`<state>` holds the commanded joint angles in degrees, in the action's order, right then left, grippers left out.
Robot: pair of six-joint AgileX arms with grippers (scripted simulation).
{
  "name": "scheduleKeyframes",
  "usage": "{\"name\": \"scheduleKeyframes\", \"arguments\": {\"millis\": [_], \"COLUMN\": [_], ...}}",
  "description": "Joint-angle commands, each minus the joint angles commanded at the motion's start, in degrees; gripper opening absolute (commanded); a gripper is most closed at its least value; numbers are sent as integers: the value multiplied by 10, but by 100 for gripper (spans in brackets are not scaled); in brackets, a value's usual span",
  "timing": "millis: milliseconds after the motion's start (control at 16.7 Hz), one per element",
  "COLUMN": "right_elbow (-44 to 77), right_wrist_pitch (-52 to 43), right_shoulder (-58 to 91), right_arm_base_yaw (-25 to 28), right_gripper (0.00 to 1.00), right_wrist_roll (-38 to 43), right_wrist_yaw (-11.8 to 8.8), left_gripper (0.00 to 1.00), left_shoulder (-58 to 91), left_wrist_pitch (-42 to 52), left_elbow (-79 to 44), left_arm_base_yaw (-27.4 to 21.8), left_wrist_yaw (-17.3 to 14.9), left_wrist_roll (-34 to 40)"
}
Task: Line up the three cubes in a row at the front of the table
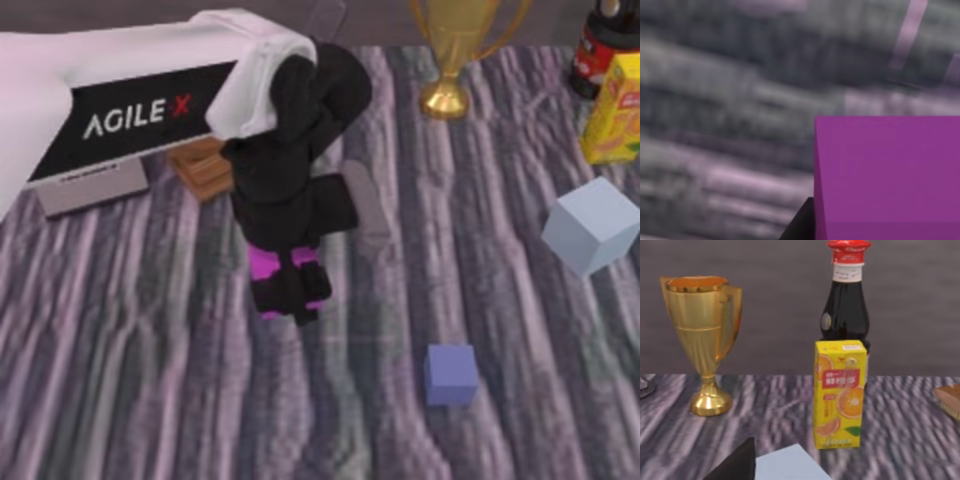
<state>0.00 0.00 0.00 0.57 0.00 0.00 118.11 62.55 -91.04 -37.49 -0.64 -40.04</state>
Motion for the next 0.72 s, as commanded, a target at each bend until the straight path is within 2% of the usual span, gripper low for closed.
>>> {"name": "scheduleKeyframes", "arguments": {"millis": [300,720], "right_elbow": [0,0], "right_wrist_pitch": [0,0], "right_shoulder": [0,0], "right_arm_base_yaw": [0,0], "right_gripper": [100,100], "right_wrist_roll": [0,0], "right_wrist_yaw": [0,0], "left_gripper": [0,0], "left_shoulder": [7,9], "left_wrist_pitch": [26,18], "left_elbow": [-36,-30], "left_arm_base_yaw": [-106,-114], "left_wrist_yaw": [0,0], "left_wrist_roll": [-13,-15]}}
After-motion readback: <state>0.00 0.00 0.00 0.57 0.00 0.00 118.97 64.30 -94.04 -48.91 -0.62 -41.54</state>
